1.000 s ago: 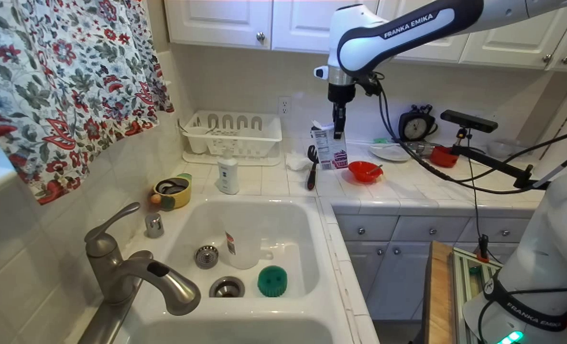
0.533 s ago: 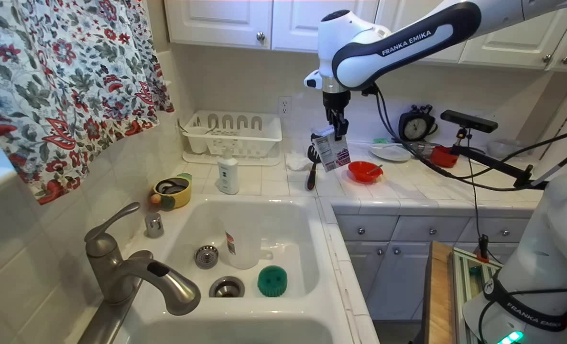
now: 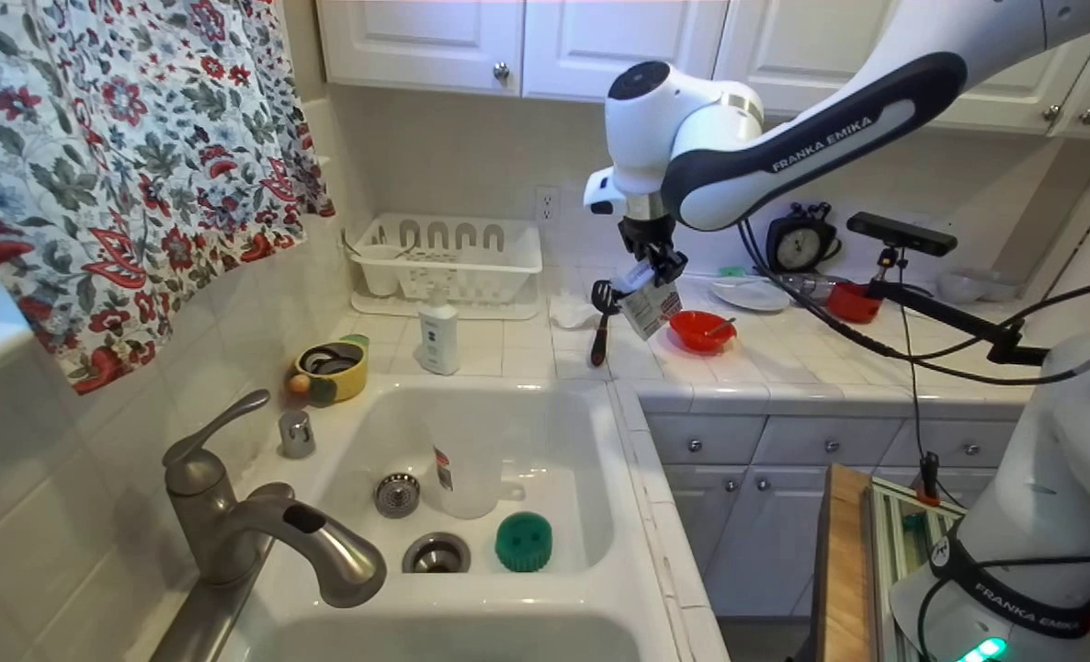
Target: Pour some granulated sugar inside the sink on the right.
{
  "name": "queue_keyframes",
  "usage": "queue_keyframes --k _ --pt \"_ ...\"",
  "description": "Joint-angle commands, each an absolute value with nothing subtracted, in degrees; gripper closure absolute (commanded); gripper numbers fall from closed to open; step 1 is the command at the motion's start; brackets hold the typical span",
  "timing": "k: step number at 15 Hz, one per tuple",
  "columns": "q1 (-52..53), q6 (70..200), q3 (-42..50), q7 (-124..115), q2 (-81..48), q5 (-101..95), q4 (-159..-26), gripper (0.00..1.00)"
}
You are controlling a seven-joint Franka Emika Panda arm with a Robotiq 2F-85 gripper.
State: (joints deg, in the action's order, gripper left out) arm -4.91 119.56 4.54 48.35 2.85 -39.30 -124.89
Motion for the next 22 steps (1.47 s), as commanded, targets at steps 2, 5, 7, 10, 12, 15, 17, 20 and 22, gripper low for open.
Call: queue_keyframes --k 2,5,7,10,12,15,17,20,22 --pt "-4.1 121.8 4.3 48.3 4.5 -42.8 -127.9 0.66" --pt "-3.9 122.5 4.1 48.3 6.0 -43.9 -129.7 0.66" --pt "-3.9 122.6 4.1 48.3 6.3 -44.0 -129.9 0.66" --pt "-3.9 122.7 4.2 48.3 6.4 -44.0 -130.1 0.91" --pt "-3.3 123.1 3.8 49.4 6.5 -43.3 -130.7 0.91" --pt "-1.8 123.1 2.4 49.2 6.0 -44.5 -130.7 0.91" --pt "-0.6 122.9 1.2 48.3 5.2 -45.1 -130.2 0.91" --pt "0.8 122.2 -0.6 47.8 4.0 -46.9 -128.7 0.91" --pt "1.6 121.7 -1.7 46.9 2.7 -48.7 -127.2 0.91"
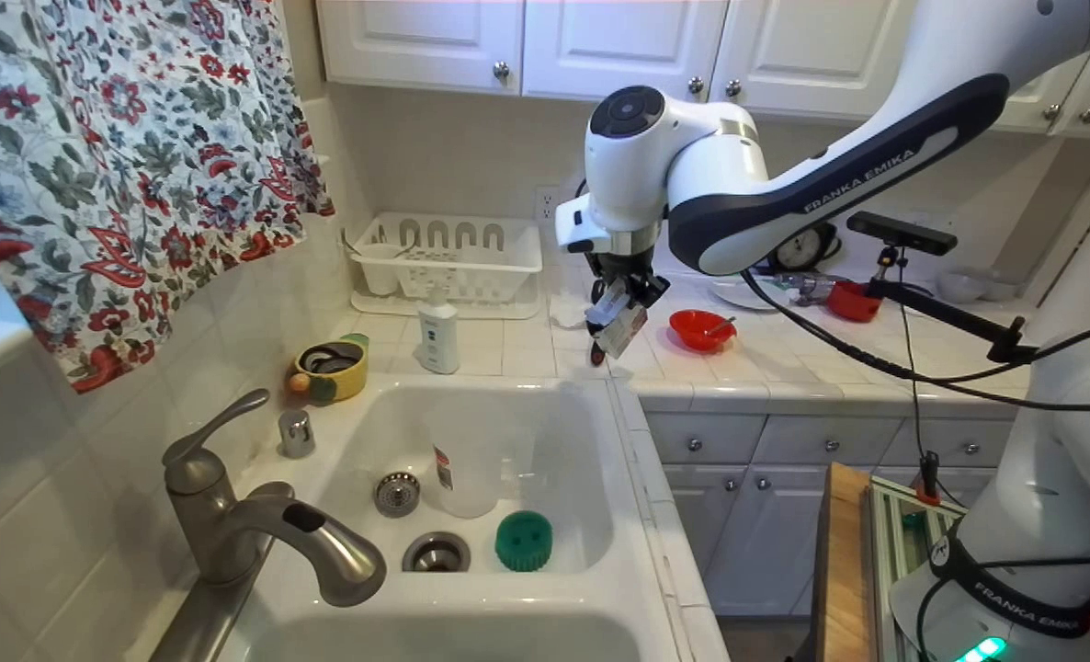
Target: Pour some granulated sugar inside the sink on the right.
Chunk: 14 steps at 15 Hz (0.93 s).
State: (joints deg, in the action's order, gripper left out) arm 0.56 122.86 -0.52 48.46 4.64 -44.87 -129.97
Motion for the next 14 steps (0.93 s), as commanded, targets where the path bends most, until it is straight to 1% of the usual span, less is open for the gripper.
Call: queue_keyframes --k 1,8,14 --pt "2.0 121.9 -2.2 46.1 2.1 -49.8 -126.6 0.91" --pt "4.8 121.3 -5.3 40.3 -4.1 -61.2 -121.1 0.91" --pt "7.1 119.2 -7.0 37.9 -9.8 -66.1 -114.6 0.91"
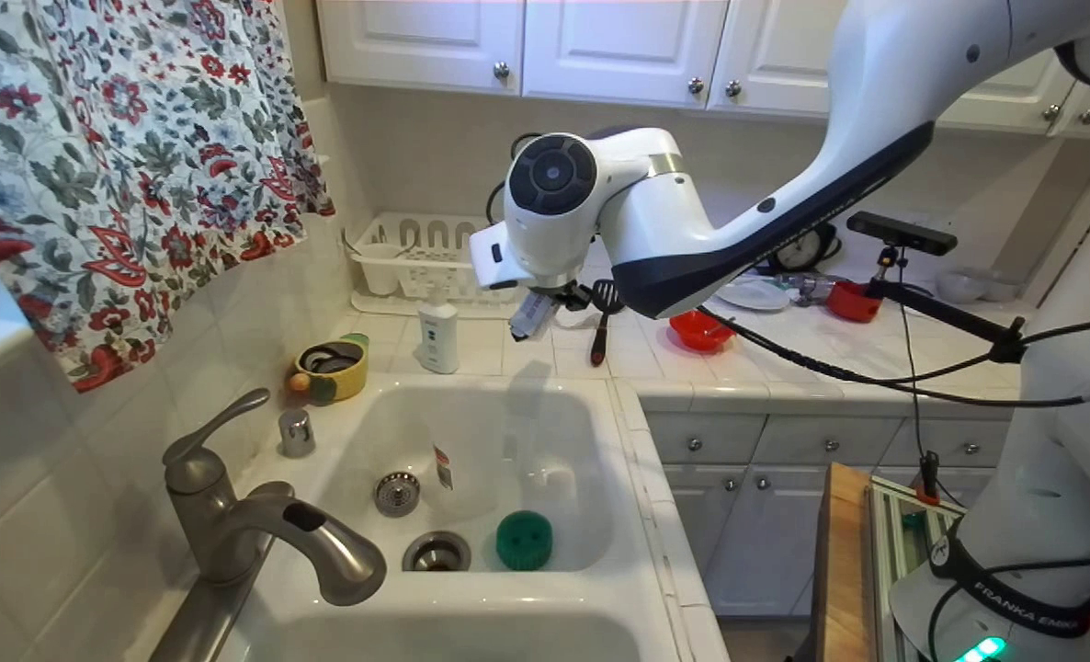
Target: Pour some granulated sugar inside the sink on the right.
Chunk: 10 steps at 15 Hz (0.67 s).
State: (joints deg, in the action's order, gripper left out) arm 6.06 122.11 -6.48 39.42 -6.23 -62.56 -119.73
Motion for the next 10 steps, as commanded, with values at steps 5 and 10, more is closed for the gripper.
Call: queue_keyframes --k 5,10 --pt "7.5 117.7 -6.5 38.2 -13.0 -71.7 -110.7 0.91" --pt "7.7 116.4 -6.5 38.2 -15.0 -77.4 -109.4 0.91"
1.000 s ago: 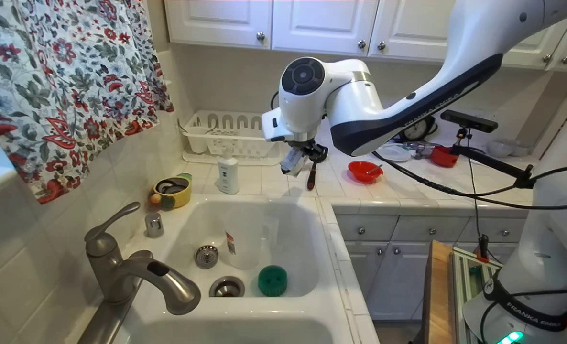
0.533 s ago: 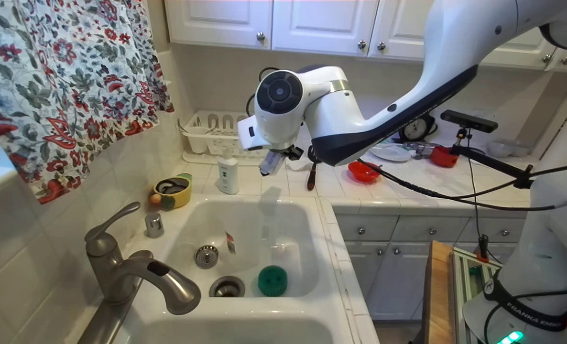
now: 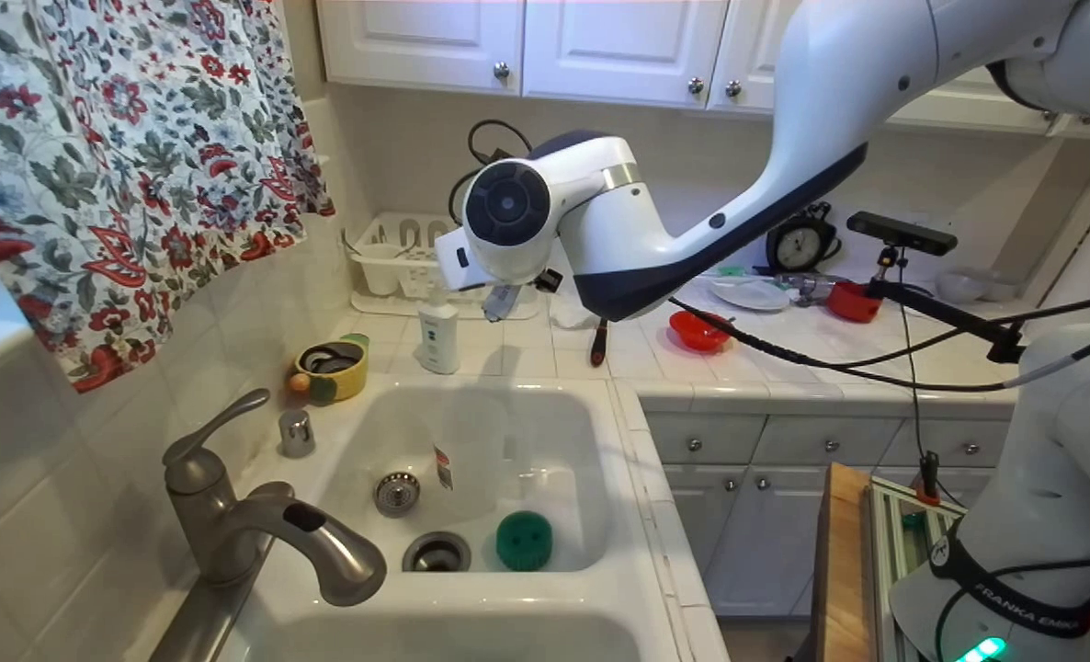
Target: Pour some granulated sugar inside the sink on the right.
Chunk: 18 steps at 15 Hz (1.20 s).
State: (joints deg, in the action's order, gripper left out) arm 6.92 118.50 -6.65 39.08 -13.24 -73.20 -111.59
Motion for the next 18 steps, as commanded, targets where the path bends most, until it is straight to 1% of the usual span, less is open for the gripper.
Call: queue_keyframes --k 1,10,18 --pt "7.7 116.4 -6.6 38.2 -15.2 -78.0 -109.4 0.91" --pt "8.5 116.3 -6.7 35.3 -15.7 -87.4 -110.5 0.91" --pt "9.2 112.3 -6.8 30.2 -15.7 -92.3 -112.1 0.91"
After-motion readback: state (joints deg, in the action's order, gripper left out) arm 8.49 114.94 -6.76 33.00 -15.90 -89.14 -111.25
